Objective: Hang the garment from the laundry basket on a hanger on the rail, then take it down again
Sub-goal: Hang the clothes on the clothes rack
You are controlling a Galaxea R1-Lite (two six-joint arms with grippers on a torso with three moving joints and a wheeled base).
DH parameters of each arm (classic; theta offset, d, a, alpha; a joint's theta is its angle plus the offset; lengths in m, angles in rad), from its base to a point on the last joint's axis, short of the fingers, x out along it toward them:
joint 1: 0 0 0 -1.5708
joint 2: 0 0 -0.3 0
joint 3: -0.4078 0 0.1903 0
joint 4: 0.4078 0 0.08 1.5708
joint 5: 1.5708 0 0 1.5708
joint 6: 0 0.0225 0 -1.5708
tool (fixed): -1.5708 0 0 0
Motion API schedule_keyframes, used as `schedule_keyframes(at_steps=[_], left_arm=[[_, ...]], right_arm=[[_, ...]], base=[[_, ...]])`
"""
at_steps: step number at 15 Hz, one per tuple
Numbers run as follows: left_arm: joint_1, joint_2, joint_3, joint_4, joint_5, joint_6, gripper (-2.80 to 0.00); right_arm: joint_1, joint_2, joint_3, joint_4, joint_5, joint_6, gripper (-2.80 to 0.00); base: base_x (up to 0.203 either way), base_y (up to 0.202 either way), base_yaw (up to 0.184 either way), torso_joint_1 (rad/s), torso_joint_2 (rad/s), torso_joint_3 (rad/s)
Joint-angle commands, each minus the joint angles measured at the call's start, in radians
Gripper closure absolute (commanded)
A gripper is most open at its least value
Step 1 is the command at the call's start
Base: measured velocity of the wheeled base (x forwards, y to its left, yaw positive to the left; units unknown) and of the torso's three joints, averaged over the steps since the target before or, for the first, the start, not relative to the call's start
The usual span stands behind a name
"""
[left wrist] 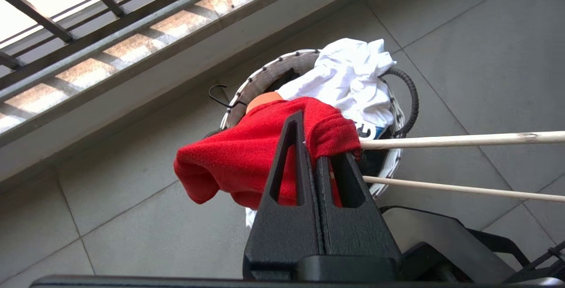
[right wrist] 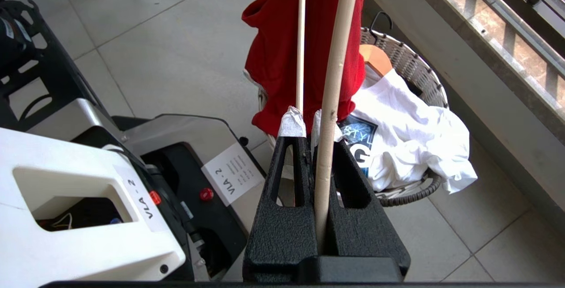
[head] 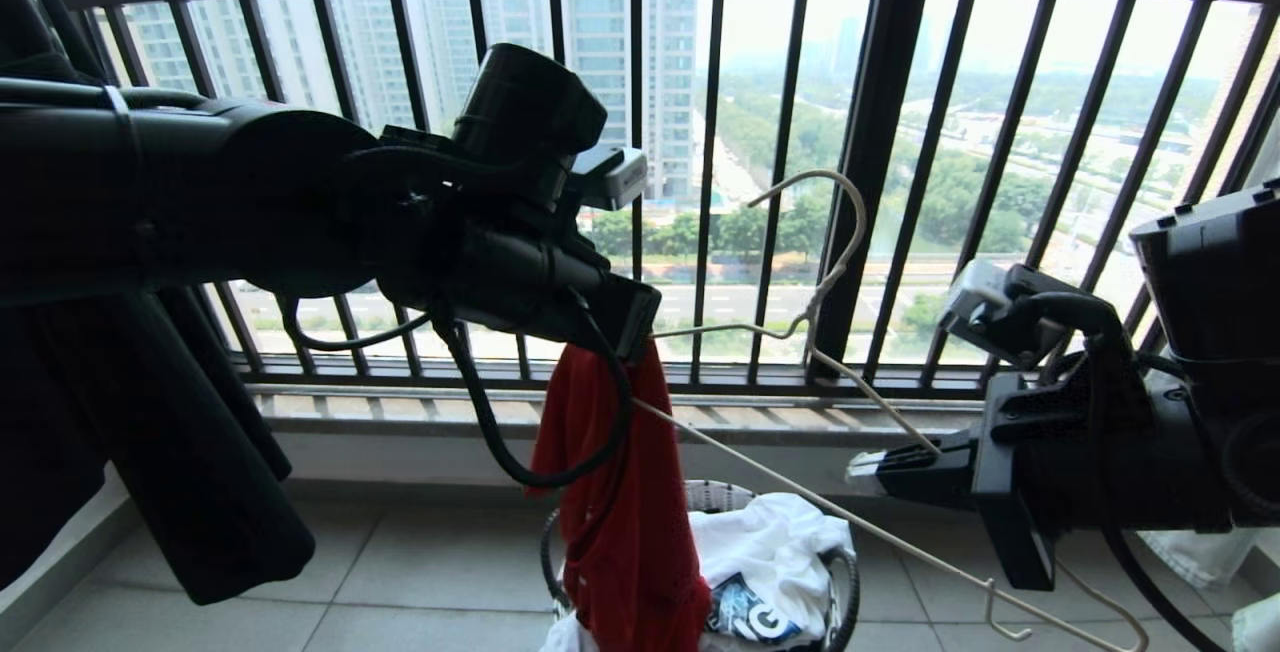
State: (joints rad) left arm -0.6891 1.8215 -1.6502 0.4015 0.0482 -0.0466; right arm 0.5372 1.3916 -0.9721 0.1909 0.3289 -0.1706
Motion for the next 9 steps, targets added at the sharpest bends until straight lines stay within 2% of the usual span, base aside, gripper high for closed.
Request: schedule_keyframes(at_steps=[1, 5, 8, 9], left_arm=[[-0.006, -0.020, 0.011, 0.002, -0.014, -0.002, 0.00], [-0.032, -0.034, 0.013, 0.000, -0.020, -0.041, 0.00], [-0.063, -0.058, 0.015, 0.002, -0.082, -0.077, 0.00], [-0.077, -0.064, 0.015, 0.002, -0.085, -0.094, 0.00]], right_arm=[[0.003, 0.015, 0.009, 0.004, 0.014, -0.022, 0.00], [0.019, 0.027, 0.013, 0.001, 0.054, -0.026, 0.00], [0.023, 0.042, 0.009, -0.023, 0.067, 0.010, 0.00], [0.021, 0.047, 0.010, -0.053, 0.065, 0.026, 0.00]], base=[[0.000, 0.000, 0.000, 0.000, 0.00, 0.000], [0.000, 0.000, 0.000, 0.000, 0.00, 0.000], [0.000, 0.000, 0.000, 0.000, 0.00, 0.000], [0.000, 0.000, 0.000, 0.000, 0.00, 0.000]])
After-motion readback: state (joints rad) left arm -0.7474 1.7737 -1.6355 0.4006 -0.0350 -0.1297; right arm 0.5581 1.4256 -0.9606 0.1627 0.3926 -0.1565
